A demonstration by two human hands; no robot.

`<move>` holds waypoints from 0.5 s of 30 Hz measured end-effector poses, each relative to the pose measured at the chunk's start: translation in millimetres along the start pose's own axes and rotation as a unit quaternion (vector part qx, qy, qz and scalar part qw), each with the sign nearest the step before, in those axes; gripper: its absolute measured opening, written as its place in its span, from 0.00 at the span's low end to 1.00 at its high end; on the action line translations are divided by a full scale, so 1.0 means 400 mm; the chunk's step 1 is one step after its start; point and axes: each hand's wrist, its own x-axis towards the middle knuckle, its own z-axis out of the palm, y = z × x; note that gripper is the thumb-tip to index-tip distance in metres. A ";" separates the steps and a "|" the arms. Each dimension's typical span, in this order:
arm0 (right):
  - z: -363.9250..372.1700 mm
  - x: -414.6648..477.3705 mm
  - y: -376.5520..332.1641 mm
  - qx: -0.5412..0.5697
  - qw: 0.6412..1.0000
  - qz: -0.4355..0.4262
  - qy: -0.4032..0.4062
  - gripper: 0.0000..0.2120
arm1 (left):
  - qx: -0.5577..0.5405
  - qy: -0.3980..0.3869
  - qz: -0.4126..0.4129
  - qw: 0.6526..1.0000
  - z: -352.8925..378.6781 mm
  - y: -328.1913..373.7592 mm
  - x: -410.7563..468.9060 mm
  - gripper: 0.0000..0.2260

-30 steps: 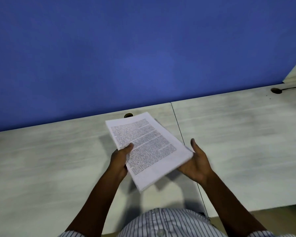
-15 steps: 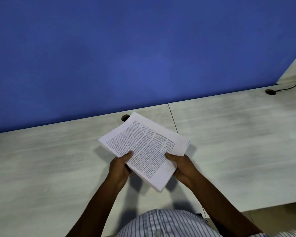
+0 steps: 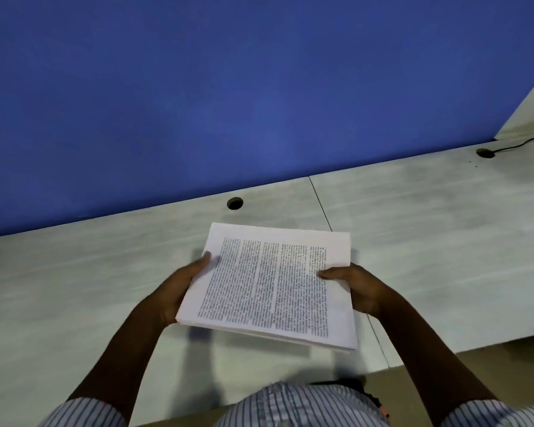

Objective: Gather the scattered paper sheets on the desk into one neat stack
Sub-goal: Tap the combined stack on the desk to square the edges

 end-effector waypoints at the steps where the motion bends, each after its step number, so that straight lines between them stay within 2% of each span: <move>1: 0.010 0.006 0.017 -0.006 1.000 0.002 0.011 0.23 | 0.050 0.008 -0.014 0.999 -0.007 -0.010 0.003 0.19; 4: 0.044 0.023 0.070 -0.066 0.992 -0.026 0.101 0.20 | 0.135 0.037 -0.016 0.990 -0.031 -0.055 0.022 0.16; 8: 0.124 0.035 0.104 -0.189 0.948 -0.107 0.233 0.11 | 0.134 0.120 0.110 0.977 -0.043 -0.110 0.047 0.16; 12: 0.179 0.034 0.058 -0.167 0.932 -0.225 0.230 0.10 | 0.092 0.190 0.243 0.947 -0.046 -0.086 0.025 0.14; 15: 0.174 0.050 0.038 -0.158 0.935 -0.244 0.205 0.12 | 0.089 0.201 0.267 0.938 -0.074 -0.083 0.023 0.15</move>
